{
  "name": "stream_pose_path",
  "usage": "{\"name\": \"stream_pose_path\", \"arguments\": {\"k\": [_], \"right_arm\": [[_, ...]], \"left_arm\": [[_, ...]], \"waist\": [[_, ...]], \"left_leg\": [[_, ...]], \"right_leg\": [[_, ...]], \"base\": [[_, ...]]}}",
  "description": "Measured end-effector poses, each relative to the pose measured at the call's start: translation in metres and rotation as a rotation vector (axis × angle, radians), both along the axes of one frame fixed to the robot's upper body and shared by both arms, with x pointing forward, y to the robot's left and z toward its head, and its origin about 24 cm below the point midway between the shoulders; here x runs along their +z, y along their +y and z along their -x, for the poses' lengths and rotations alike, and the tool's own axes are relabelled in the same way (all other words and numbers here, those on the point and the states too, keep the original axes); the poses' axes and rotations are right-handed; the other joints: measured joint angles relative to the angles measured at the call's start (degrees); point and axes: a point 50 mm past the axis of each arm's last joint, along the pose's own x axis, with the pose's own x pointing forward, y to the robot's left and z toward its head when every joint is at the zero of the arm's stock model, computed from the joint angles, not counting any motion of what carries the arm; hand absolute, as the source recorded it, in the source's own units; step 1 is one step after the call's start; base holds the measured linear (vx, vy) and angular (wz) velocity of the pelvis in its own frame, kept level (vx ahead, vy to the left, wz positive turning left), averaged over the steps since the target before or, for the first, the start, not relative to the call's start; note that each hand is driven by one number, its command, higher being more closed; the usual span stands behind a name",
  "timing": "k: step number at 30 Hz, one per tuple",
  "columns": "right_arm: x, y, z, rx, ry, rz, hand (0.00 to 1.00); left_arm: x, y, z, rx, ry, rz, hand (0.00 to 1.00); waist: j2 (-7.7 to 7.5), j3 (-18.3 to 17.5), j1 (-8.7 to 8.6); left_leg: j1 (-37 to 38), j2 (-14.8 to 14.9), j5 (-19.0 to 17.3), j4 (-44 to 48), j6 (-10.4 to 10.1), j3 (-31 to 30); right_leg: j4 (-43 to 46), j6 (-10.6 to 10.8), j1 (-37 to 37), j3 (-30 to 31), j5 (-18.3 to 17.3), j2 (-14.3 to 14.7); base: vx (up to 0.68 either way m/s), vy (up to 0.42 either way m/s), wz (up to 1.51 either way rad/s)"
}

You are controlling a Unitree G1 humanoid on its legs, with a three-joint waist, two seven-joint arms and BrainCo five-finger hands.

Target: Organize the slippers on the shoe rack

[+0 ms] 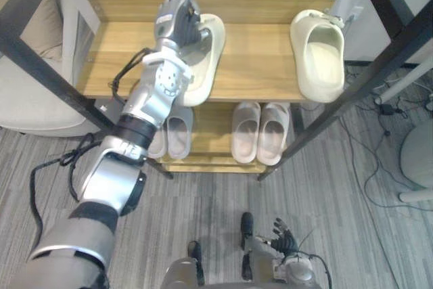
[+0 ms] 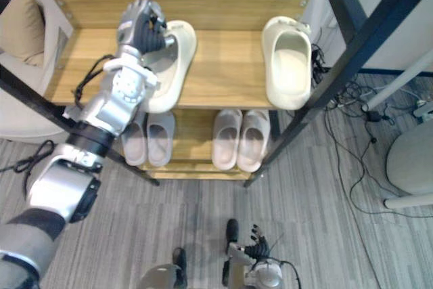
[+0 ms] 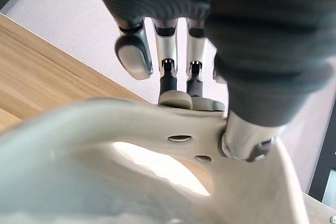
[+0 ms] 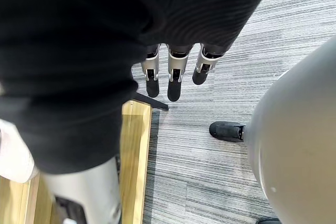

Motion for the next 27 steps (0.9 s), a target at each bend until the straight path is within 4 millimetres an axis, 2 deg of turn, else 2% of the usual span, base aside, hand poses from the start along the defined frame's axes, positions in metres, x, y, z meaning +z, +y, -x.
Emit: {"name": "stream_pose_path", "arguments": {"k": [14, 23, 27], "right_arm": [[-0.0002, -0.0002, 0.0005, 0.0, 0.001, 0.001, 0.0], [-0.0004, -0.0002, 0.001, 0.0, 0.003, 0.0, 0.0], [-0.0006, 0.0, 0.0012, 0.003, 0.004, -0.004, 0.0]], "left_arm": [[-0.0012, 0.0007, -0.0002, 0.003, 0.003, 0.001, 1.0], [-0.0081, 0.0, 0.0013, -0.002, 0.01, -0.003, 1.0], [-0.0097, -0.0092, 0.0035, -0.031, 0.006, -0.037, 1.0]], "waist": [[-0.04, -0.25, -0.12], [-0.08, -0.63, -0.97], [-0.13, -0.75, -1.2]], "left_leg": [[0.07, -0.12, 0.1, -0.12, 0.12, -0.28], [0.77, -0.6, 0.4, -0.57, 0.39, -0.74], [1.01, -1.18, 1.29, -1.8, 0.57, -1.55]], "right_leg": [[-0.01, 0.0, 0.16, -0.09, 0.0, -0.09], [-0.03, 0.13, 0.88, -0.26, 0.08, -0.54], [-0.03, 0.18, 0.98, -0.78, 0.12, -1.01]], "base": [[0.0, 0.002, 0.0], [0.0, 0.0, 0.01], [0.01, 0.016, 0.11]]}}
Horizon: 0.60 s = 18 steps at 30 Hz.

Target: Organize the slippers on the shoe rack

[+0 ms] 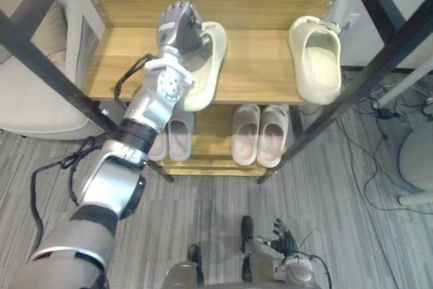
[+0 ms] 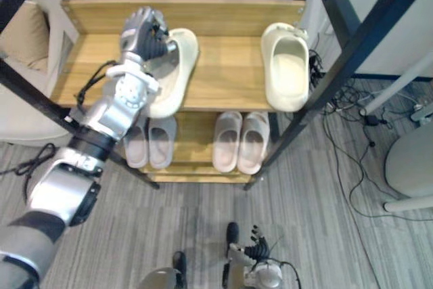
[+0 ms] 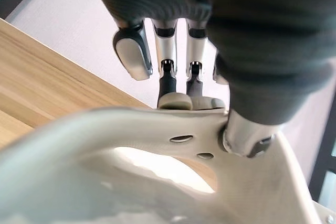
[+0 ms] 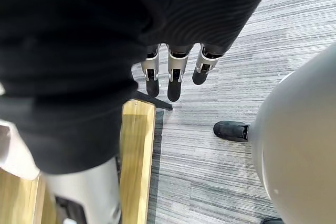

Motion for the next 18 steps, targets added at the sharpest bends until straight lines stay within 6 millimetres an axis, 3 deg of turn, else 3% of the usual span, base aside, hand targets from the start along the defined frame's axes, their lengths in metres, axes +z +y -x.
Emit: {"name": "stream_pose_path", "arguments": {"k": [8, 13, 18], "right_arm": [[0.0, -0.001, 0.0, -0.005, -0.001, 0.0, 0.0], [0.0, -0.003, 0.0, -0.02, -0.002, -0.004, 0.0], [0.0, -0.003, -0.001, -0.039, -0.005, -0.018, 0.0]], "left_arm": [[0.0, -0.013, 0.002, -0.038, -0.004, -0.037, 1.0], [0.014, -0.029, 0.004, -0.086, -0.035, -0.045, 1.0], [0.015, -0.043, 0.006, -0.126, -0.031, -0.035, 1.0]], "waist": [[0.01, -0.01, -0.39], [0.01, -0.01, -0.53], [0.01, -0.01, -1.01]], "left_leg": [[0.15, -0.3, 0.3, -0.34, 0.07, 0.01], [0.17, -0.85, 0.79, -1.2, 0.36, 0.4], [0.26, -1.19, 0.99, -1.38, 0.53, 1.44]], "right_leg": [[0.01, 0.1, -0.04, 0.01, 0.07, -0.25], [0.01, 0.41, -0.64, 0.43, 0.31, -0.66], [0.02, 0.7, -1.17, 1.29, 0.54, -0.93]], "base": [[0.01, 0.007, 0.0], [0.01, 0.011, -0.02], [0.03, 0.026, -0.09]]}}
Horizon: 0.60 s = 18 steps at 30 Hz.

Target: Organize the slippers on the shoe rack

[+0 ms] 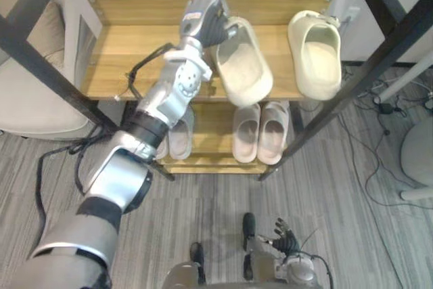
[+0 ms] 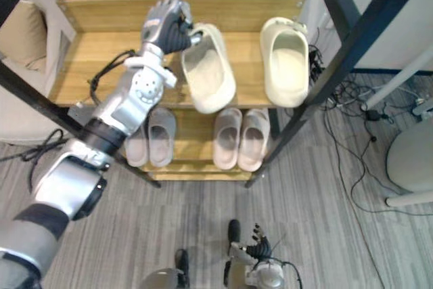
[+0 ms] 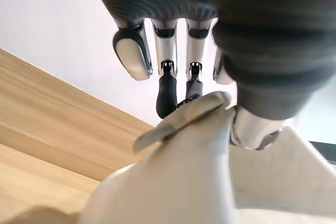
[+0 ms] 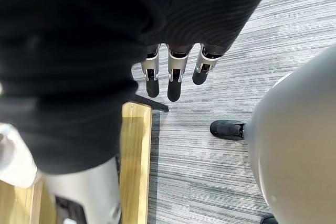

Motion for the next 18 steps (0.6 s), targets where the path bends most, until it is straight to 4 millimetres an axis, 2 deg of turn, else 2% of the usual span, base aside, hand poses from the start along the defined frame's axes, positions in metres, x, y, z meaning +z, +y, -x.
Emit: {"name": "stream_pose_path", "arguments": {"k": [18], "right_arm": [[0.005, 0.002, -0.003, -0.055, -0.033, -0.015, 0.0]], "left_arm": [[0.021, -0.005, -0.001, 0.012, -0.026, 0.048, 1.0]], "waist": [[-0.02, 0.01, -0.47]], "left_leg": [[-1.38, 1.01, -1.51, 1.26, -0.19, 3.57]], "right_leg": [[0.01, 0.03, -2.65, 2.74, 0.32, 1.06]], "base": [[0.03, 0.004, -0.1]]}}
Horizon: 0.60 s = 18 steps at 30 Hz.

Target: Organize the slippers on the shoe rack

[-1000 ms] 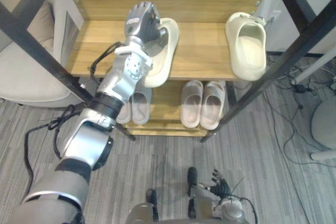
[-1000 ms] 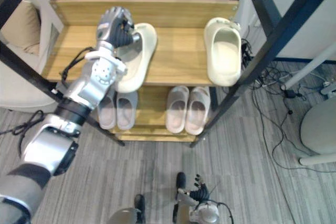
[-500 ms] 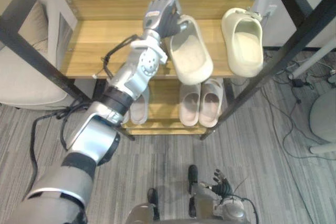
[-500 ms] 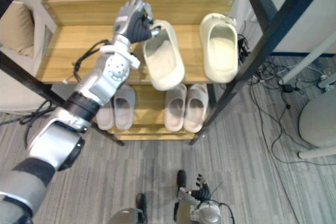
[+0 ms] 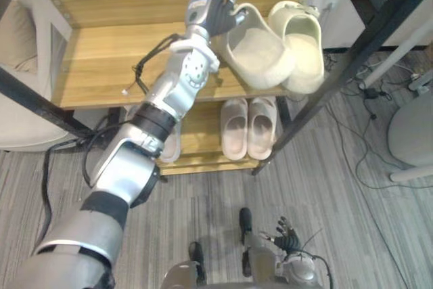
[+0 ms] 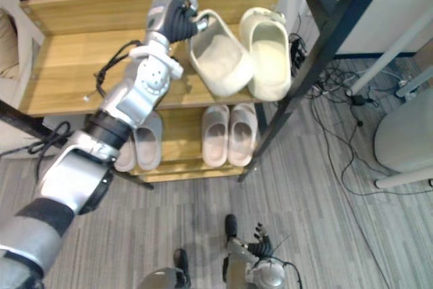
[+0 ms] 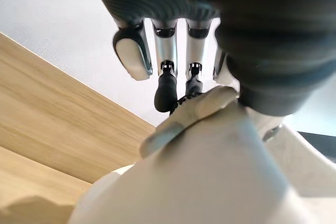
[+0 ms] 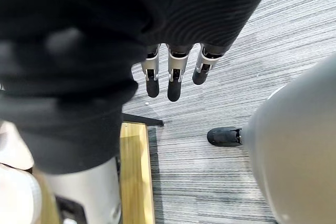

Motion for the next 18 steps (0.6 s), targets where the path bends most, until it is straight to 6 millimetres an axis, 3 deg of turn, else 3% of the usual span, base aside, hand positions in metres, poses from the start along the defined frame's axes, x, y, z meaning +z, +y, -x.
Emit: {"name": "stream_pose_path", "arguments": {"k": [1, 18], "right_arm": [[-0.0002, 0.0017, 0.0004, -0.002, 0.0, -0.005, 0.0], [0.0034, -0.0018, 0.0009, -0.024, -0.018, 0.005, 0.0]], "left_arm": [[0.0014, 0.0, 0.0003, 0.006, -0.01, -0.008, 0.0], [-0.0028, -0.0039, -0.001, 0.03, -0.012, -0.051, 0.0]], "waist": [[-0.01, 0.01, 0.0], [-0.07, 0.16, -0.35]], "left_leg": [[-0.16, -0.01, 0.0, 0.03, 0.0, -0.07], [-1.15, 0.14, -0.67, 0.76, 0.1, 0.66]], "right_leg": [[0.0, 0.0, -0.13, -0.06, 0.0, -0.01], [0.01, -0.06, -1.16, 0.74, 0.08, 0.12]], "base": [[0.0, 0.0, 0.0], [0.03, 0.01, -0.03]]}}
